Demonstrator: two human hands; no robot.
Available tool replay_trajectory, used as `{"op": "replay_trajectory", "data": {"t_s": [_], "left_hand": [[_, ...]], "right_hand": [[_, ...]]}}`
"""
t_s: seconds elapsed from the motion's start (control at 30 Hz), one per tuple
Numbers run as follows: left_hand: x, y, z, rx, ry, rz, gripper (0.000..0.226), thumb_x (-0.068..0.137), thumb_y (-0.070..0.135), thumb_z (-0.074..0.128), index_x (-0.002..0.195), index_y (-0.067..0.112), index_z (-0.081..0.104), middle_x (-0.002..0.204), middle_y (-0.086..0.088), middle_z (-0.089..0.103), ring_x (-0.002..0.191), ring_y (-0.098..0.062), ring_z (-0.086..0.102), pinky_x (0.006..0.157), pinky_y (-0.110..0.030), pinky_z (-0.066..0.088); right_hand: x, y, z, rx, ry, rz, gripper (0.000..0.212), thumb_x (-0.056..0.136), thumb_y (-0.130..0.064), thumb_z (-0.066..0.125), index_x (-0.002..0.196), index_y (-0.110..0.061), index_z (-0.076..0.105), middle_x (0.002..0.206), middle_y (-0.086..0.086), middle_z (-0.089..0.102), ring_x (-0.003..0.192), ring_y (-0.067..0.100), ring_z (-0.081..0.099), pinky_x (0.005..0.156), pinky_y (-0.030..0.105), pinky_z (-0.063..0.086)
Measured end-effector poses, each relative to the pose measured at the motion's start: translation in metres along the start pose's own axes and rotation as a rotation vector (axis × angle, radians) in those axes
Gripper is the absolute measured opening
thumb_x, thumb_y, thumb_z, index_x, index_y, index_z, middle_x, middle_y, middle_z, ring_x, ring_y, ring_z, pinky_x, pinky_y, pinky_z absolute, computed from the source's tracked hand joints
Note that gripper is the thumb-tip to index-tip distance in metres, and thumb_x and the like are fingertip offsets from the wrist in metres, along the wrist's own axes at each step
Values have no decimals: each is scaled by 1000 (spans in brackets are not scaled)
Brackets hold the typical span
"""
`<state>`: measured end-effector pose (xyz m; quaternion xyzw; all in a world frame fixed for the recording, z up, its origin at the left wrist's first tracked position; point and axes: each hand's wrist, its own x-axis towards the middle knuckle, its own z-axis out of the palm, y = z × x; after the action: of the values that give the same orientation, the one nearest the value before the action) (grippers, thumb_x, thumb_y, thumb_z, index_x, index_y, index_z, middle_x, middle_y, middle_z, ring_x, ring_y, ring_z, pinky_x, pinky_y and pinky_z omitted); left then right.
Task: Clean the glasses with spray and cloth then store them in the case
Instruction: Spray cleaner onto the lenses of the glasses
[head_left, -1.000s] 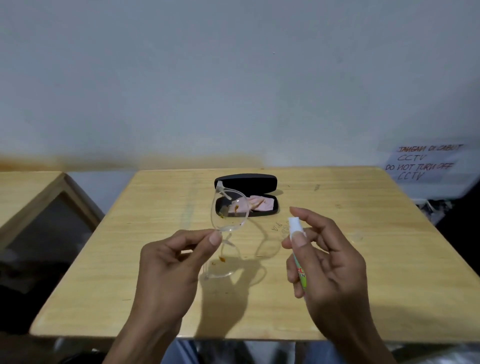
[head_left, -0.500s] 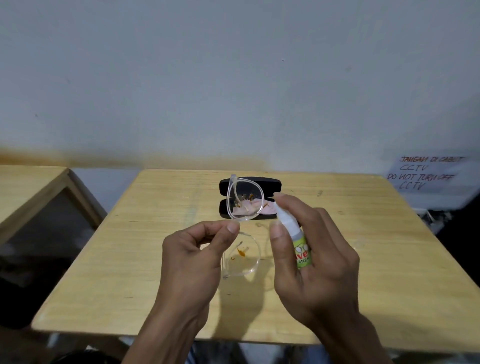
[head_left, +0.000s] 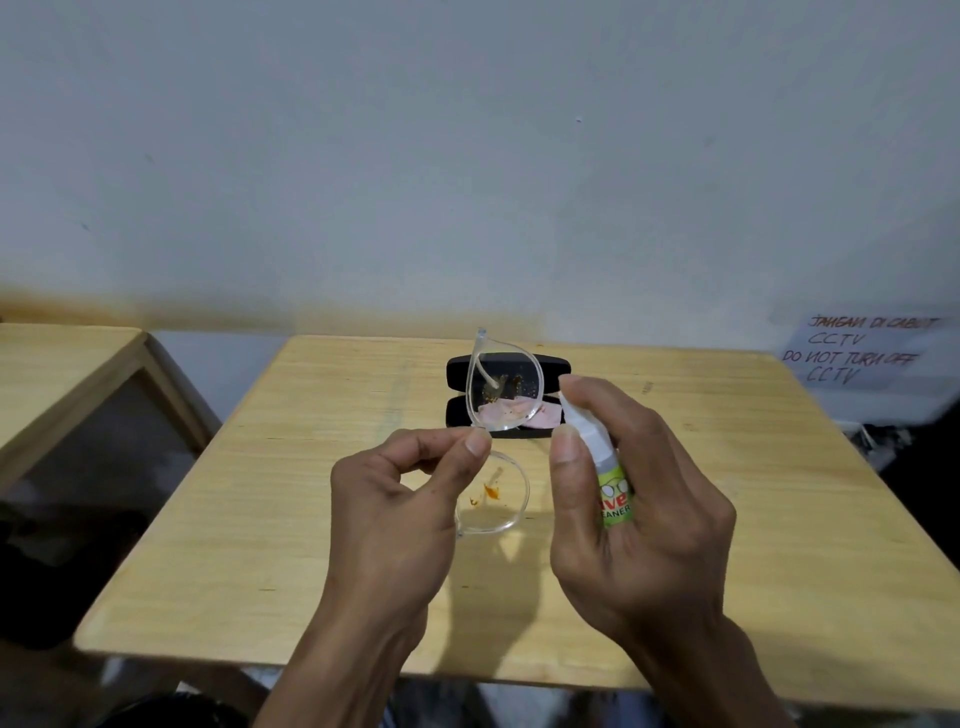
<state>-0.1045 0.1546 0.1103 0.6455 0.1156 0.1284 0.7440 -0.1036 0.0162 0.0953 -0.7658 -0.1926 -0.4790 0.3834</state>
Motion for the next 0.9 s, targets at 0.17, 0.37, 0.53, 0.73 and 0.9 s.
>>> {"op": "replay_trajectory", "data": {"t_s": [0.17, 0.37, 0.53, 0.73, 0.9], "left_hand": [[1, 1, 2, -5, -13, -11, 10, 72, 22, 80, 74, 12, 78, 81, -6, 77, 79, -7, 70, 76, -21, 47], [1, 0, 2, -15, -43, -23, 10, 73, 22, 79, 73, 12, 78, 81, -5, 77, 78, -6, 69, 74, -21, 46], [6, 2, -1, -82, -22, -81, 13, 72, 19, 78, 78, 7, 77, 84, -7, 78, 82, -8, 70, 77, -21, 45], [18, 17, 3, -157, 71, -164, 4, 79, 13, 75, 76, 11, 72, 63, 11, 72, 62, 11, 63, 71, -19, 34], [20, 25, 10, -170, 85, -147, 8, 81, 8, 72, 74, 12, 72, 64, 12, 73, 58, 12, 62, 70, -19, 35]], "right_hand": [[4, 2, 2, -40, -2, -6, 23, 93, -10, 60, 114, -7, 69, 92, 7, 73, 76, 12, 63, 63, 21, 49], [2, 6, 6, -69, 12, 2, 24, 93, -10, 61, 115, -3, 69, 91, 10, 73, 75, 14, 63, 61, 26, 50], [0, 2, -5, -88, 19, 2, 26, 95, -13, 57, 118, -5, 66, 91, 13, 72, 76, 18, 61, 64, 24, 47], [-19, -10, -10, -106, -104, -21, 29, 93, -19, 58, 122, -23, 62, 85, 2, 69, 67, 14, 54, 57, 17, 43], [-24, -10, -1, -110, -111, -55, 26, 95, -19, 58, 120, -21, 63, 81, 0, 68, 64, 15, 50, 52, 19, 40]]}}
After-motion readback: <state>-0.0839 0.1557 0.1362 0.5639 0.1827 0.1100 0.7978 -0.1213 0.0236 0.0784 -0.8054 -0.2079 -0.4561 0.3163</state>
